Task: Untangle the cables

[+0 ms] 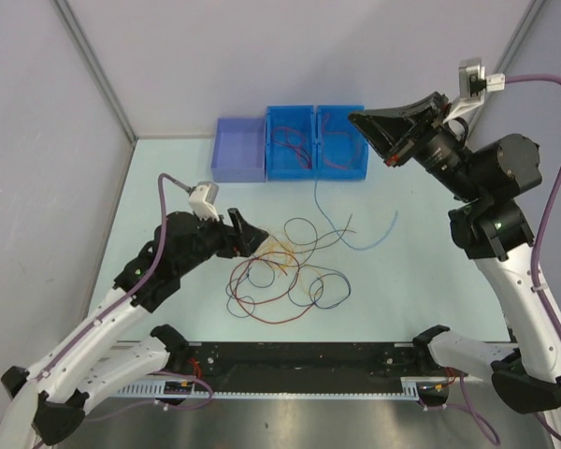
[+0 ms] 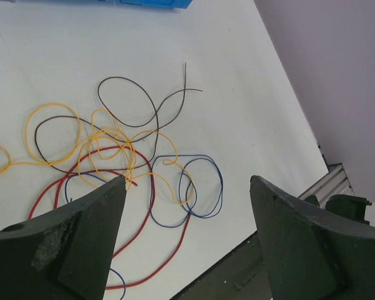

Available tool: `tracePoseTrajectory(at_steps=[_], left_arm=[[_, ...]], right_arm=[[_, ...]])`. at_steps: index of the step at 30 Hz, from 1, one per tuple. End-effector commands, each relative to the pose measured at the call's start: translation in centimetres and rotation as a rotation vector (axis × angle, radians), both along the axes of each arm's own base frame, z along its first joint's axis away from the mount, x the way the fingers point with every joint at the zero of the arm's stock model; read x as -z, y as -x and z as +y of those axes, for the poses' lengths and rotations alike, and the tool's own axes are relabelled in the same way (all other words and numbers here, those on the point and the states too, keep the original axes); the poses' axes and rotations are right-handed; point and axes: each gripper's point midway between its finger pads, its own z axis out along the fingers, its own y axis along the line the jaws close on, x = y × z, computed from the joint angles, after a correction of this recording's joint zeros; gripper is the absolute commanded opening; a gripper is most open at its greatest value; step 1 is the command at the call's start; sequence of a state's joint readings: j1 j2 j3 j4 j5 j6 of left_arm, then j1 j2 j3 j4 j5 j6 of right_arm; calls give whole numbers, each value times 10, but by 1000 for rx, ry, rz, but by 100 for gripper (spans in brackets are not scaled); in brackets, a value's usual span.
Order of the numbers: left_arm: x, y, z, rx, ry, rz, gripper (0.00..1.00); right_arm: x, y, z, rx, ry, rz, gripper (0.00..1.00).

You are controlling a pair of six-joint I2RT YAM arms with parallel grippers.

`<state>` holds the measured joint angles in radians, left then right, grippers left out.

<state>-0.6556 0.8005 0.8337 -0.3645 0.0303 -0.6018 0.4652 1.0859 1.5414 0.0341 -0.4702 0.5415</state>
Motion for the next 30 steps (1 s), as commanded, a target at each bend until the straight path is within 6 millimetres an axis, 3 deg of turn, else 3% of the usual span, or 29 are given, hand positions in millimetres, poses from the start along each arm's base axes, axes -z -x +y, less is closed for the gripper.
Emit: tracePoseTrajectory(at_steps=[1,3,6,11,16,22,23,25,26,30], left_arm=[[4,9,12,0,-53,-24,85],[11,8,32,-63,-137,-25,85],[11,14,47,-83,-179,-60,88],[-8,27,27,52,-82,-150,90],[-33,22,11,114,-68,-204,86],[-94,9,-12,164,-46,-348,88],[-116,10,-15,167,-16,-396,88],[-132,11,-26,200,4,-443,89],[-152,13,-28,207,35,-495,89],[-184,22,-43,283,51,-606,87]], right_arm=[[-5,-22,-3,95,47,-17,0],[2,-34,0,111,60,-2,0],[17,-45,7,97,63,50,0],[46,-53,29,49,73,127,0],[67,-53,51,10,127,176,0],[84,-43,68,-39,167,244,0],[86,-42,69,-40,168,257,0],[91,-40,70,-36,164,288,0],[94,-39,71,-43,166,301,0],[99,-26,79,-104,196,300,0]])
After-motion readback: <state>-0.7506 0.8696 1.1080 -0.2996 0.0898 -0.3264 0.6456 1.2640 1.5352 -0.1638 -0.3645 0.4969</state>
